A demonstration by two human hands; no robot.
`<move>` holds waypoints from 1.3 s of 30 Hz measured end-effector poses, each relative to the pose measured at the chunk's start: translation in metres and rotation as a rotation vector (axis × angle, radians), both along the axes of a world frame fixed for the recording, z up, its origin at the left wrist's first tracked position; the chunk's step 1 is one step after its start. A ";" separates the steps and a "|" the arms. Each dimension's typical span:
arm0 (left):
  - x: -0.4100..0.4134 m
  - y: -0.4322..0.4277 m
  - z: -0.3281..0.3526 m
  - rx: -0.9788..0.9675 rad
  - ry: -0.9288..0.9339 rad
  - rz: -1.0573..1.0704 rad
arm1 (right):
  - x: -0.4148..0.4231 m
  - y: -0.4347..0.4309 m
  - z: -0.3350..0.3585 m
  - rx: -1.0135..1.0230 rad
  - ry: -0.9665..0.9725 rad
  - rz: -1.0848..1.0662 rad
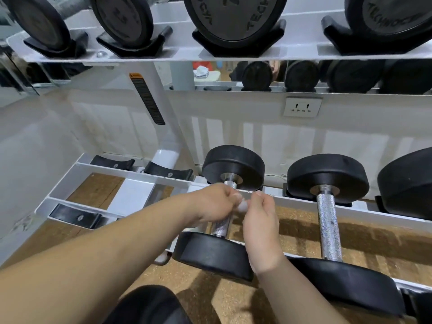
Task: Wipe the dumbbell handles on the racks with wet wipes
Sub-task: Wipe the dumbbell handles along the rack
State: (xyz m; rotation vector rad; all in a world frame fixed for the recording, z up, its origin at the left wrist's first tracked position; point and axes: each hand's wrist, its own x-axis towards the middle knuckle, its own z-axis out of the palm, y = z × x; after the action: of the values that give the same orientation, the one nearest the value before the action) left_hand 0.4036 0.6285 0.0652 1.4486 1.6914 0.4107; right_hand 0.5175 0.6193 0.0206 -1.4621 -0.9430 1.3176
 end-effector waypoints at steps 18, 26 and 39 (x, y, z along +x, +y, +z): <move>-0.020 -0.043 0.056 0.200 -0.372 0.142 | 0.002 -0.017 0.026 0.148 0.133 0.153; -0.014 -0.041 0.046 0.143 -0.604 0.151 | 0.015 -0.015 0.044 0.035 0.436 0.418; -0.039 -0.036 0.009 0.333 -0.182 0.369 | 0.023 0.002 0.032 -0.086 0.333 0.006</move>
State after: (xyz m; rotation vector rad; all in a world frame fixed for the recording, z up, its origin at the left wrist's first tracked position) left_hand 0.3643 0.5922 0.0743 1.2743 1.7988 1.0367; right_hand 0.5401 0.6216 0.0524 -1.2510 -0.6800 1.5640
